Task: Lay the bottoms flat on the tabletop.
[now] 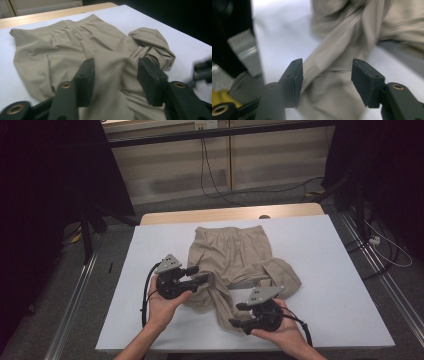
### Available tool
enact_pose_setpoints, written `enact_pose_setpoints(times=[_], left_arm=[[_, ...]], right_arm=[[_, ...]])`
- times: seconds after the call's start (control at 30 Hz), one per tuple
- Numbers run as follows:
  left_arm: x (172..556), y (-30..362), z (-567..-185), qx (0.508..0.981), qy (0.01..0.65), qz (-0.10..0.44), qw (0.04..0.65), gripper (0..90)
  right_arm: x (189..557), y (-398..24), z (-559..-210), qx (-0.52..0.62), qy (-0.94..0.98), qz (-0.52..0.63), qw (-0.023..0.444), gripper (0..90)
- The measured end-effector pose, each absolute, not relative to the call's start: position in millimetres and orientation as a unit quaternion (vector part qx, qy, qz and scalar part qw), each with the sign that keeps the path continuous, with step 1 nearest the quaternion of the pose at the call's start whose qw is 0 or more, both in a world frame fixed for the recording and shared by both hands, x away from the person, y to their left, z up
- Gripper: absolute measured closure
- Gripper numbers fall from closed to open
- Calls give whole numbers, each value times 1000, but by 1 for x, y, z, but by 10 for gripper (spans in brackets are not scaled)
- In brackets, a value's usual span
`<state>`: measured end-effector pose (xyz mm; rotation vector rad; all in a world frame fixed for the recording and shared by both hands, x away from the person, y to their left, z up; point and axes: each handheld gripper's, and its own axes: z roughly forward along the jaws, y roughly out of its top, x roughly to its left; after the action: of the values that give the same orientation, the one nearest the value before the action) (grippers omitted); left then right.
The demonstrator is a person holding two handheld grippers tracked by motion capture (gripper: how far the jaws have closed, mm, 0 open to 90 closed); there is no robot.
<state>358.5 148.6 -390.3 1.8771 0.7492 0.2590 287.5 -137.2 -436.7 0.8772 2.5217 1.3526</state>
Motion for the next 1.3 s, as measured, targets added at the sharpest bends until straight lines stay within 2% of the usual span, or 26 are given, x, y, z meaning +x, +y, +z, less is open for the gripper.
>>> enact_pose_setpoints(times=[0.1, 0.23, 0.3, 0.33, 0.37, 0.4, 0.43, 0.5, 0.63, 0.67, 0.77, 0.83, 0.9, 0.93, 1.0, 1.03, 1.13, 1.3], left_arm=[[343, 155, -394, 793, 300, 100, 521, 500], [331, 151, -411, 814, 283, 85, 500, 584], [330, 142, -424, 830, 277, 77, 478, 567], [330, 138, -427, 835, 276, 77, 470, 527], [331, 132, -432, 841, 273, 74, 461, 487], [332, 128, -434, 845, 272, 74, 455, 463], [332, 124, -437, 846, 270, 80, 452, 462], [334, 118, -442, 851, 266, 77, 446, 432], [333, 110, -446, 857, 255, 77, 441, 414], [332, 109, -446, 859, 254, 76, 439, 411], [332, 107, -448, 863, 254, 77, 431, 412], [333, 105, -451, 867, 254, 79, 422, 445], [333, 101, -457, 882, 251, 68, 394, 575], [333, 101, -459, 883, 248, 64, 394, 667], [332, 101, -459, 886, 237, 42, 397, 833], [330, 100, -459, 887, 238, 42, 394, 887], [324, 102, -457, 892, 227, 14, 392, 900], [291, 111, -449, 903, 195, -23, 382, 900]], right_arm=[[300, -146, -438, 310, 839, 435, 107, 443], [318, -146, -456, 330, 845, 410, 98, 423], [319, -140, -464, 328, 853, 394, 98, 403], [316, -136, -465, 320, 855, 392, 115, 403], [313, -133, -465, 315, 859, 385, 124, 459], [310, -131, -464, 303, 862, 386, 125, 576], [308, -130, -464, 300, 863, 389, 120, 642], [302, -128, -464, 289, 866, 394, 108, 834], [288, -124, -463, 270, 873, 398, 80, 868], [284, -122, -462, 263, 875, 403, 53, 871], [267, -113, -463, 239, 883, 402, 41, 873], [260, -108, -461, 222, 889, 399, 41, 872], [263, -110, -462, 226, 887, 400, 32, 853], [267, -114, -462, 236, 883, 404, 26, 815], [273, -121, -461, 248, 880, 403, 35, 698], [275, -125, -460, 260, 877, 401, 48, 634], [284, -132, -456, 285, 863, 411, 75, 563], [297, -130, -451, 303, 849, 415, 121, 453]])
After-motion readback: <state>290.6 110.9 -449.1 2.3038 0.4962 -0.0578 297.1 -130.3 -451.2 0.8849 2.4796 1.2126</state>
